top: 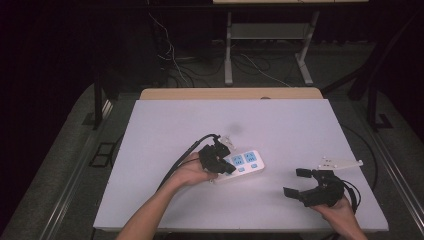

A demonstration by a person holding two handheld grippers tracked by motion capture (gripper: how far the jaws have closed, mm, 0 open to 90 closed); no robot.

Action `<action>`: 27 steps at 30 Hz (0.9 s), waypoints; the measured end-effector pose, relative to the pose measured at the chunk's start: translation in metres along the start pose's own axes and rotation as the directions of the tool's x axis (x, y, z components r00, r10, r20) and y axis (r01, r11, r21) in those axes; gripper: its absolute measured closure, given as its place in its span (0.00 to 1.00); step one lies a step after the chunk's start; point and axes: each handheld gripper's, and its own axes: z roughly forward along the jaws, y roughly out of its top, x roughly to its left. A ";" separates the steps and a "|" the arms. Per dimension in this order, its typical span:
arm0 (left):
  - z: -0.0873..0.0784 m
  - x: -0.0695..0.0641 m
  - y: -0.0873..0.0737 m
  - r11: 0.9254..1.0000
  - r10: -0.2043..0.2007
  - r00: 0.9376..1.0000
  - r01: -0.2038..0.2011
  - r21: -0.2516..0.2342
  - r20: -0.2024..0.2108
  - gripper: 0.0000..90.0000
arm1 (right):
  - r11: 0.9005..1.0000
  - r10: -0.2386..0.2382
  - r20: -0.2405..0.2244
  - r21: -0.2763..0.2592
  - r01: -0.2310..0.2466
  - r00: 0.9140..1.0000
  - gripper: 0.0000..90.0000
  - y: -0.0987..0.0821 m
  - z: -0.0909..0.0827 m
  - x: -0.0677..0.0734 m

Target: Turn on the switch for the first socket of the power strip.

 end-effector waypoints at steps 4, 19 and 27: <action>-0.006 0.001 -0.001 1.000 -0.003 1.000 0.003 -0.012 -0.001 1.00 | 1.000 0.001 0.000 0.000 -0.001 1.000 0.01 0.000 0.000 0.000; -0.039 0.004 -0.007 0.994 -0.048 0.998 0.044 -0.103 -0.028 0.96 | 1.000 0.000 0.006 0.001 0.000 1.000 0.01 0.000 0.000 0.001; -0.059 0.006 -0.014 0.984 -0.074 0.997 0.071 -0.161 -0.015 0.61 | 1.000 0.001 0.006 0.000 -0.001 1.000 0.01 0.000 0.000 0.001</action>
